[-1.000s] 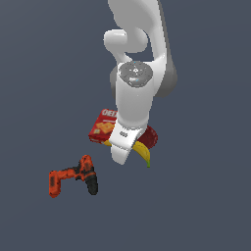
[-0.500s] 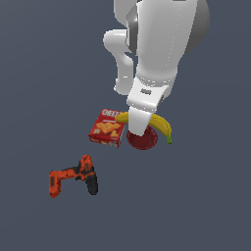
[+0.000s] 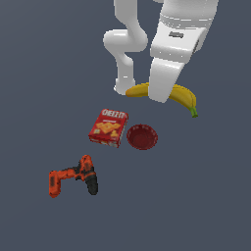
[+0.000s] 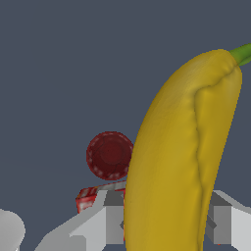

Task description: Pick up a designated object from a clutter of objects.

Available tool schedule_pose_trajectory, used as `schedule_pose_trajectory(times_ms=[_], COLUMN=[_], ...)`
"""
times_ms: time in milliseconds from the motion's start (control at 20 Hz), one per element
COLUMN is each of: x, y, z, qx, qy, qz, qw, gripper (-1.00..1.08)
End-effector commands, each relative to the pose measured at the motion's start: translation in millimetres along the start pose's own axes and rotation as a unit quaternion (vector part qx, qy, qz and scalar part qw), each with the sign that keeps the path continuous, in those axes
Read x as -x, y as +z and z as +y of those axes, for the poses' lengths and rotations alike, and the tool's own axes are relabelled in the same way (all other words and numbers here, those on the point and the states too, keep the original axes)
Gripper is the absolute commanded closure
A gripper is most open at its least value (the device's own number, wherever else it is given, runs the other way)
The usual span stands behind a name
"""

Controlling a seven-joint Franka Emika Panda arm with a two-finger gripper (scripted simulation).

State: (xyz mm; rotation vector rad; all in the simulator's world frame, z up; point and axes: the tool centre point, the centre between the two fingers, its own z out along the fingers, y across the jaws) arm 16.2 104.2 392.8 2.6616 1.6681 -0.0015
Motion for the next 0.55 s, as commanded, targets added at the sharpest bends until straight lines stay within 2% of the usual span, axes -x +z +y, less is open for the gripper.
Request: schedule_pose_trajectory(times_ms=[0, 500], x=[-4, -12], y=[-16, -41], z=[-5, -12], qx=[0.0, 0.0], qy=[0.0, 0.001], qz=[0.0, 0.001], qw=[1.0, 1.0], gripper=[1.08, 1.08])
